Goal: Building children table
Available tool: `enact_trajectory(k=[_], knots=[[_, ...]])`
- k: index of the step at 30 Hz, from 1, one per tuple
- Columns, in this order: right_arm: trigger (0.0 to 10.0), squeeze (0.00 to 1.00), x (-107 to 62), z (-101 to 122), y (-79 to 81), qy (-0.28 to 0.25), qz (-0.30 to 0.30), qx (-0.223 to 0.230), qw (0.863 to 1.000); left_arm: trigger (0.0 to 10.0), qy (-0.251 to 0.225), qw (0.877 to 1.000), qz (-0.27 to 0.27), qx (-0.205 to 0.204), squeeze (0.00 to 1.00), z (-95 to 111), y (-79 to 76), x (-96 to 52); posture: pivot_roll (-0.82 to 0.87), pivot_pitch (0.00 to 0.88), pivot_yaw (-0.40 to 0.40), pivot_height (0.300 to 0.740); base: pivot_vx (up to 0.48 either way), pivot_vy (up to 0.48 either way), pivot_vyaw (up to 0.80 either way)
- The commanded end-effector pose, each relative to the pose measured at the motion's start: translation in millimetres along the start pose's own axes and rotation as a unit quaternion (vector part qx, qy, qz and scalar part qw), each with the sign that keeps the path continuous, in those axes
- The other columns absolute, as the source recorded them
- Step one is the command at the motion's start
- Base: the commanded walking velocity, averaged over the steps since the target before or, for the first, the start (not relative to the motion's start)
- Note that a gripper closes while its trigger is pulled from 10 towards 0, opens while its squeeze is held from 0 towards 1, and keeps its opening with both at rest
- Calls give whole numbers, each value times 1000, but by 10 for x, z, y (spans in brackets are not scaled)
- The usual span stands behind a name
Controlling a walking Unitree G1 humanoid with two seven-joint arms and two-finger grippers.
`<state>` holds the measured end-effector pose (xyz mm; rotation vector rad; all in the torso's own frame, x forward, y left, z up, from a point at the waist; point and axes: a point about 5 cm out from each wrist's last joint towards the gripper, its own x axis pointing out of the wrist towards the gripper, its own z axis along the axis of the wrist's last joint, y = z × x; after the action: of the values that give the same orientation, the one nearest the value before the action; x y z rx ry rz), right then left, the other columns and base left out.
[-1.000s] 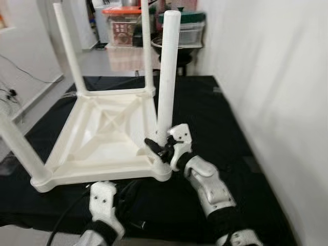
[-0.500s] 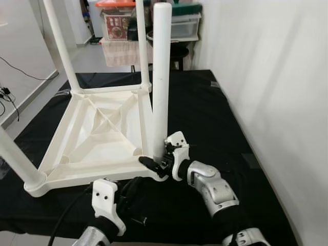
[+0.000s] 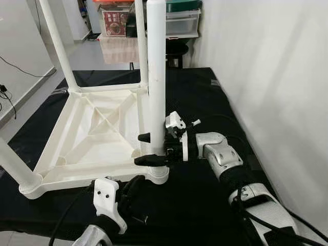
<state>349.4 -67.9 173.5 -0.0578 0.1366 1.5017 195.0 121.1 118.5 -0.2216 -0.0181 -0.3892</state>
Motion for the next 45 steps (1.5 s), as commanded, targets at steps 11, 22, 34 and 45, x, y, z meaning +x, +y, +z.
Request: enact_trajectory(k=[11,22,34,45], knots=[[0,0,-130,-69,-53,0,-15,0,1000,10000,10,1000,8,2,0,-37,11,-29,30,0,-10,740,0,0,0],[0,0,177,-629,452,29,-355,52,933,10000,12,1000,11,4,0,-15,36,-89,-6,0,12,740,0,0,0],[10000,1000,207,-529,241,32,-309,57,949,10000,11,1000,10,2,0,-26,37,-48,-1,0,5,740,0,0,0],[10000,0,137,34,152,-12,-32,-51,998,10000,12,1000,7,-2,0,-49,26,-20,8,0,-4,740,0,0,0]])
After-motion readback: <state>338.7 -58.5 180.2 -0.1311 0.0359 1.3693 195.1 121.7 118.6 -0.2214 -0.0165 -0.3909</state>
